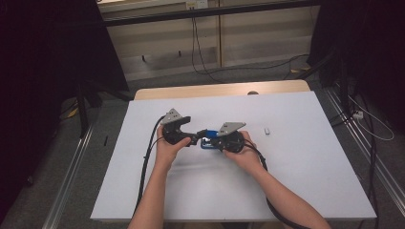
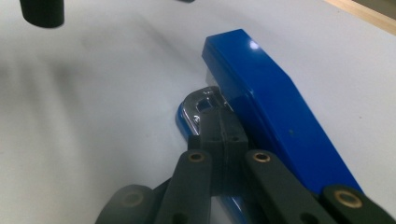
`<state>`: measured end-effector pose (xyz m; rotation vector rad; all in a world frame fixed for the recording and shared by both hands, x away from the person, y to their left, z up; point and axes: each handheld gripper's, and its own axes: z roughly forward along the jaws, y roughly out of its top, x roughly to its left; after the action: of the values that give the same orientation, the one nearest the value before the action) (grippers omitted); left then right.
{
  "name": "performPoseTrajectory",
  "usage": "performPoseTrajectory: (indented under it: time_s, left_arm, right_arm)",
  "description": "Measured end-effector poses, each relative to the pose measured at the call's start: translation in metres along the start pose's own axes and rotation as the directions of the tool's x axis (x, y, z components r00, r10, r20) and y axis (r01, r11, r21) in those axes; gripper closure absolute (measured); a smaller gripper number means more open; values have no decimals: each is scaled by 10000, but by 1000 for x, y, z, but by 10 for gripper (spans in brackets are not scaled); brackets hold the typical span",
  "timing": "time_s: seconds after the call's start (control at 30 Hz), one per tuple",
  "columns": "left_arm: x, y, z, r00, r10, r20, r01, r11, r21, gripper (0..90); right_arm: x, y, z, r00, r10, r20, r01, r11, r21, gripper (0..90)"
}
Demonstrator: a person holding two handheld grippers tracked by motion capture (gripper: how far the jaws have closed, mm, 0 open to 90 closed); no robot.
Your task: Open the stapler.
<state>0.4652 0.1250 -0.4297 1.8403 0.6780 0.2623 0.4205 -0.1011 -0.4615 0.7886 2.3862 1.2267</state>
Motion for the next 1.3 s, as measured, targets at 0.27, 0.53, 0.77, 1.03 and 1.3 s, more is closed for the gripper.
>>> performPoseTrajectory:
  time_s: [0.27, 0.53, 0.77, 1.03, 1.3]
  left_arm:
    - [2, -2, -7, 9967, 787, -196, -763, 9917, 1033, 203]
    - [1, -13, -1, 9959, 881, 207, -905, 9724, 2149, 715]
    - [0, -17, 4, 9947, 824, 608, -952, 9630, 2522, 900]
    - [-1, -20, 9, 9943, 855, 640, -999, 9565, 2741, 900]
    - [-3, -16, 8, 9945, 824, 653, -967, 9607, 2603, 900]
  right_arm:
    - [1, 0, 2, 9999, -115, -41, 115, 9999, -105, 900]
    - [0, -2, 3, 9998, 165, -65, -167, 9997, -185, 900]
    - [0, -3, 2, 9994, 334, -125, -337, 9991, -266, 900]
    - [-1, -3, 2, 9988, 469, -166, -473, 9985, -273, 900]
    - [-1, -3, 2, 9982, 569, -185, -574, 9980, -267, 900]
